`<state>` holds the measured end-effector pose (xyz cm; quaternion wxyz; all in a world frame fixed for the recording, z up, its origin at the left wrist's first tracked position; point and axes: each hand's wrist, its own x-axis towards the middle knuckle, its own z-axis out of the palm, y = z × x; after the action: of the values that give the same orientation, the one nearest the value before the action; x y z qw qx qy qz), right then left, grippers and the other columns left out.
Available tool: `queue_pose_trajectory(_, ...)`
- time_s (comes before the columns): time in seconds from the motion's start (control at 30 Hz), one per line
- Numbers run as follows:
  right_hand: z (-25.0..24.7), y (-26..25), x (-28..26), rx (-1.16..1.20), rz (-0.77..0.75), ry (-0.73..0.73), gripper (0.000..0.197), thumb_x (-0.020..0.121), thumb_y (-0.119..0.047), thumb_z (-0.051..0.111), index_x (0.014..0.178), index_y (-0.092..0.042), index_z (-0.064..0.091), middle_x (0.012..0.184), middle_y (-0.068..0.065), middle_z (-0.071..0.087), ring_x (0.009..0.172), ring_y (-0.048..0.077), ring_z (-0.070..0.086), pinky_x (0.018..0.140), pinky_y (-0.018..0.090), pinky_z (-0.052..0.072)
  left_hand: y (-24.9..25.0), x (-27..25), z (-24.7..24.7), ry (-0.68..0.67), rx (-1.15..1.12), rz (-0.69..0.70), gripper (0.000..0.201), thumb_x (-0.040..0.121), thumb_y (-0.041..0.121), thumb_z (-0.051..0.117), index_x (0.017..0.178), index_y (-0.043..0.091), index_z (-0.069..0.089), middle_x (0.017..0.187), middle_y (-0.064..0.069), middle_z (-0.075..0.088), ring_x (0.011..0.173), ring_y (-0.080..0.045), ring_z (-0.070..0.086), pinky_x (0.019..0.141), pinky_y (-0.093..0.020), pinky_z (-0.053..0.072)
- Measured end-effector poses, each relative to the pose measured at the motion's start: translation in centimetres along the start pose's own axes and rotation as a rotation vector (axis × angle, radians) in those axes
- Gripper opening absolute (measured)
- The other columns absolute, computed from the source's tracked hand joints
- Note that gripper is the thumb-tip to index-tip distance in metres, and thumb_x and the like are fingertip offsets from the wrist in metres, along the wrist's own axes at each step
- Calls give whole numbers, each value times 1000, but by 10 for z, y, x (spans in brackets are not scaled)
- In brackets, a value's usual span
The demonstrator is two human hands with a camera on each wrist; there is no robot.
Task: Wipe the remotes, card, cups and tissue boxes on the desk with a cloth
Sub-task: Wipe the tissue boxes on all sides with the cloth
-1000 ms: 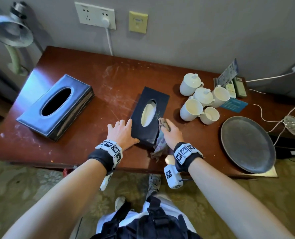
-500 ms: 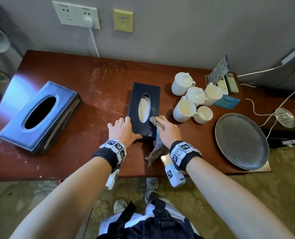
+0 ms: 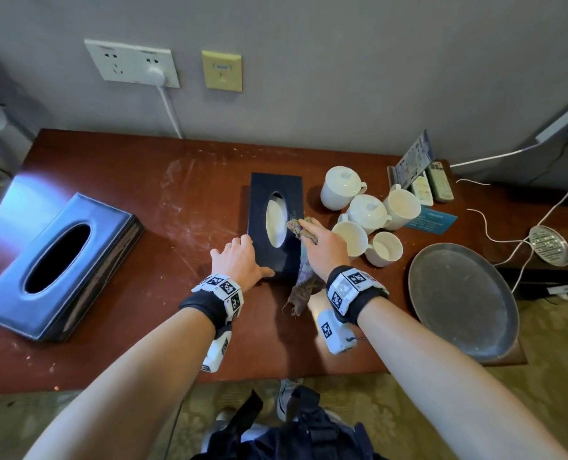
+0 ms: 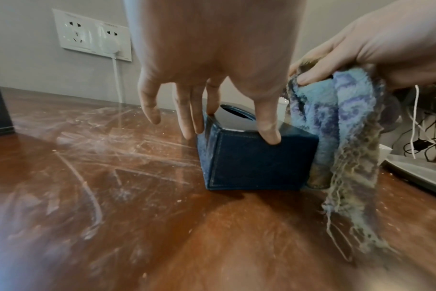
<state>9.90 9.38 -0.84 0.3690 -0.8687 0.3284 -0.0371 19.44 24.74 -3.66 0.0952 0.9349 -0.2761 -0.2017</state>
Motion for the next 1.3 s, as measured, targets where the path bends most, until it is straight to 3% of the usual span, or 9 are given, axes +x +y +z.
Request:
queue_pose_trajectory(0.4,-21,-8,53,4,12,-26,39,101,-20,50,140,-26,54,151,1,44,137,25,43,113,33,32,17,52,-12,3,-76,-65,81,78,63,71,137,17,39,132,-6,52,121,-29,51,102,-51,39)
queue_pose_trajectory(0.57,-26,-9,67,23,21,-25,38,101,-20,52,138,-25,55,150,1,46,138,21,42,112,26,29,22,69,-15,24,-127,-86,79,77,63,72,135,20,40,129,-5,53,118,-28,53,100,-50,39)
queue_pose_trajectory(0.8,-28,-12,70,50,36,-28,38,100,-21,53,138,-26,56,148,0,48,135,21,45,111,28,31,20,67,-16,7,-189,-105,82,79,63,69,141,22,35,138,-5,45,126,-28,46,105,-51,37)
queue_pose_trajectory(1.0,-26,-29,59,98,-26,11,36,98,-22,55,134,-24,59,138,2,59,128,23,52,111,35,40,6,40,-29,22,-397,78,77,84,60,67,147,32,35,154,-1,33,140,-24,32,115,-49,30)
queue_pose_trajectory(1.07,-22,-37,53,158,-33,18,36,98,-21,56,133,-22,60,132,3,63,124,22,55,108,35,43,3,28,-35,14,-526,125,72,85,57,67,147,36,36,152,2,38,136,-20,40,112,-44,36)
queue_pose_trajectory(1.2,-12,-53,39,282,-13,9,37,96,-21,58,133,-18,60,131,3,63,122,20,55,105,30,42,-1,6,-46,-67,-796,133,62,91,47,65,146,42,39,132,4,57,105,-11,63,88,-24,48)
queue_pose_trajectory(1.3,4,-69,22,385,16,-48,41,95,-23,60,136,-17,57,134,2,60,124,18,54,108,32,40,-15,-15,-50,-94,-918,114,52,89,40,70,137,43,51,125,1,62,93,-12,65,82,-24,50)
